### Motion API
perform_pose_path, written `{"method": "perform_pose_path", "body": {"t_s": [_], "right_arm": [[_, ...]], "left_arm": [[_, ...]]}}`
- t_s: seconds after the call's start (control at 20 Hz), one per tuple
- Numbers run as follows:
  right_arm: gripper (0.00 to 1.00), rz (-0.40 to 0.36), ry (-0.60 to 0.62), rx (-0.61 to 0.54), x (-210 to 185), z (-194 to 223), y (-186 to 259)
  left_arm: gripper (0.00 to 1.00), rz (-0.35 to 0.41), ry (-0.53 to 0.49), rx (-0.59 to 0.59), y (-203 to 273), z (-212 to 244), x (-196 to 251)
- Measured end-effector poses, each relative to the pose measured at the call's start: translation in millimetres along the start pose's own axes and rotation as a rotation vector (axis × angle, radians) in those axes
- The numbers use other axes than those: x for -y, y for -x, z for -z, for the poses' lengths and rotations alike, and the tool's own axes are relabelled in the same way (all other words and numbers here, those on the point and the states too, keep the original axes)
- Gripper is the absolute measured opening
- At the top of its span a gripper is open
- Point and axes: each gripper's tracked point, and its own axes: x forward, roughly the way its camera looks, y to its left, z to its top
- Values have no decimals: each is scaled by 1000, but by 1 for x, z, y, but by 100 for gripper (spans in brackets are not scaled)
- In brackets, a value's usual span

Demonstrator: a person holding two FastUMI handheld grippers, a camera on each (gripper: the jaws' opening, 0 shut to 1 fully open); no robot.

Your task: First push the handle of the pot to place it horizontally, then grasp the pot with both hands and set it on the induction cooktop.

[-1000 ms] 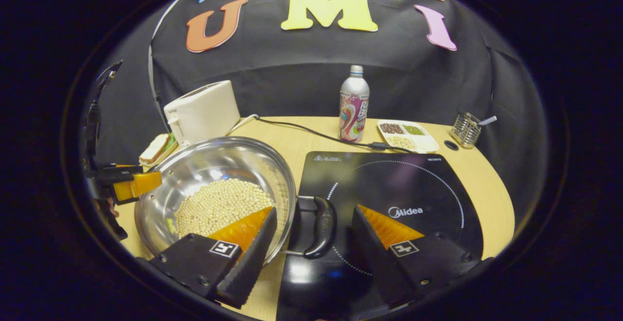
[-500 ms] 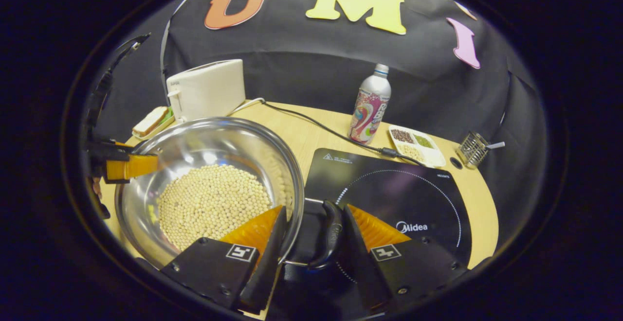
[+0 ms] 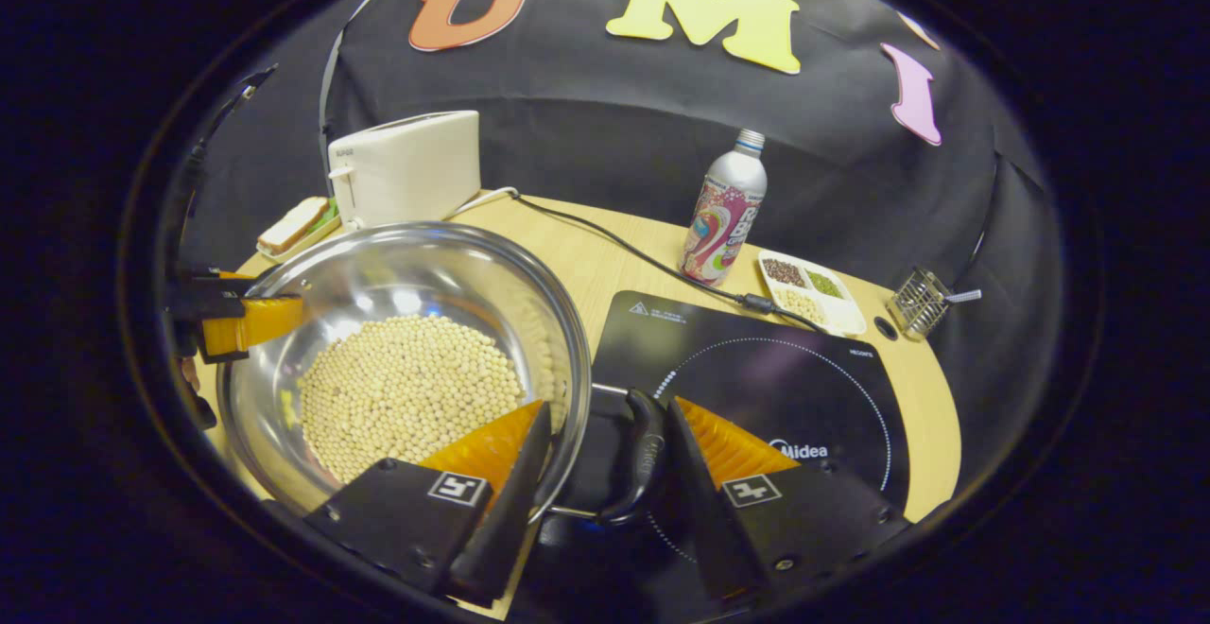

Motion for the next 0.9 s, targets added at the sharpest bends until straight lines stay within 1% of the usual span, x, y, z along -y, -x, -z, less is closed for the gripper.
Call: {"method": "perform_pose_path", "body": {"t_s": [0.05, 0.1, 0.15, 0.2, 0.25, 0.3, 0.35, 0.4, 0.5, 0.55, 0.6, 0.65, 0.75, 0.8, 0.85, 0.9], "right_arm": [[73, -3, -2, 2, 1, -3, 0], [71, -7, 0, 6, 2, -4, 0], [70, -14, -14, 11, 2, -5, -1], [65, -25, -12, 14, 0, -5, -1], [63, -35, -15, 14, 0, -6, 2], [61, -45, -8, 9, -1, -5, 3], [58, -58, -11, 3, -3, -4, 6], [58, -70, -13, -1, -4, -4, 9], [57, -88, -18, 11, -5, -13, 20], [59, -95, -20, 24, -4, -18, 28], [59, -103, -18, 37, -4, -25, 36], [56, -109, -23, 52, -1, -33, 45], [56, -123, -16, 80, 3, -50, 64], [58, -129, -16, 90, 7, -58, 74], [56, -135, -13, 100, 12, -64, 84], [58, -140, -25, 109, 18, -73, 94]], "left_arm": [[77, -6, 5, -9, 0, 0, 0], [66, -9, 7, -14, 3, 1, 0], [67, -12, 23, -18, 5, -1, 0], [63, -13, 32, -38, 6, 2, 2], [72, -17, 30, -45, 8, 4, 1], [63, -24, 25, -52, 11, 6, -1], [72, -33, 20, -57, 15, 6, -2], [63, -39, 17, -49, 22, 4, -4], [63, -44, 9, -30, 30, -3, -10], [63, -45, 11, -24, 37, -6, -11], [63, -46, 15, -13, 45, -10, -11], [63, -49, 23, -3, 55, -16, -11], [63, -57, 32, 22, 81, -30, -8], [63, -61, 32, 32, 89, -37, -6], [63, -65, 28, 48, 101, -45, -3], [63, -67, 28, 60, 112, -52, 1]]}}
